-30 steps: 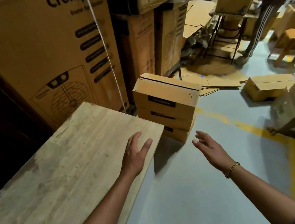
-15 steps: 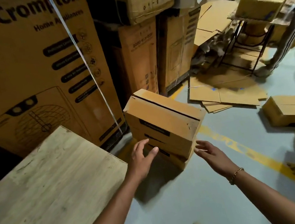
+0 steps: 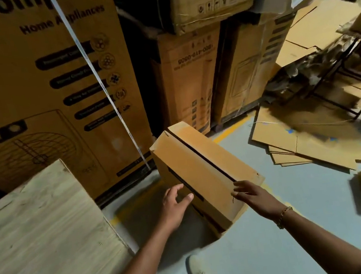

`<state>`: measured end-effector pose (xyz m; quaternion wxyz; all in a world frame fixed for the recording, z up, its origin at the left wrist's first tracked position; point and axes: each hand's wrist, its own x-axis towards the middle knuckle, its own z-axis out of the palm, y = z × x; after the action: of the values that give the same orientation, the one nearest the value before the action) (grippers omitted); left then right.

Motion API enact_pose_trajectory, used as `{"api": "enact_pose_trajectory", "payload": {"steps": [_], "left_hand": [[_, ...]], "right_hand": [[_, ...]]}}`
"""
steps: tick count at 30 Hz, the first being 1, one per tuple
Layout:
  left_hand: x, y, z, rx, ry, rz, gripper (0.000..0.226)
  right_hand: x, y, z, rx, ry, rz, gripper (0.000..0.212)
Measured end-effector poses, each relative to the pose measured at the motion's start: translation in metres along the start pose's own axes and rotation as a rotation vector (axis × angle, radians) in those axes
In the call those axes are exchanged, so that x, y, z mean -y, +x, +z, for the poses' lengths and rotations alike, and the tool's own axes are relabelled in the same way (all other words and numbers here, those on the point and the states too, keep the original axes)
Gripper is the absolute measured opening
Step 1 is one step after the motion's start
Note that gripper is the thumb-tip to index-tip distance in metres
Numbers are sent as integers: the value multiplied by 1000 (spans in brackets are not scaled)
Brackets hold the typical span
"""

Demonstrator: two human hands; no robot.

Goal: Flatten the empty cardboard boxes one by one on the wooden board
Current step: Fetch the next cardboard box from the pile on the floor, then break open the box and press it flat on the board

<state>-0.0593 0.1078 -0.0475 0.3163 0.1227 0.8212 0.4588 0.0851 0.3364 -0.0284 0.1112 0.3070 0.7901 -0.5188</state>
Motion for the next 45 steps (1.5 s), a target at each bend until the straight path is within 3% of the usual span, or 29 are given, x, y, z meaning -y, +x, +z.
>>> {"api": "enact_pose_trajectory", "payload": {"steps": [7,14,17,21,26,30,32,35,39,45], "left_hand": [[-2,93,49,5,-81,-192,45],[15,133,101,-94,-202,-414,52],[36,146,125,-147,-233,-521,63],[60,160,170,-221,-360,-660,107],[91,174,228,-319,-540,-800,109],[92,179,256,-440,-703,-769,81],[88,175,262,-474,-706,-733,67],[66,159,256,-563,-720,-671,75],[41,119,245,-689,-747,-622,84],[-19,29,184,-871,-765,-503,66]], "right_hand": [[-9,85,-65,87,-63,52,46],[-40,190,-110,228,-126,92,54],[-65,244,-115,267,-154,106,63],[-103,304,-110,286,-140,128,73],[-166,358,-105,386,-141,222,61],[-170,355,-105,548,-177,182,61],[-160,348,-110,528,-98,149,66],[-135,328,-121,515,34,103,56],[-96,294,-130,532,90,17,68],[-15,221,-114,580,127,-118,72]]}}
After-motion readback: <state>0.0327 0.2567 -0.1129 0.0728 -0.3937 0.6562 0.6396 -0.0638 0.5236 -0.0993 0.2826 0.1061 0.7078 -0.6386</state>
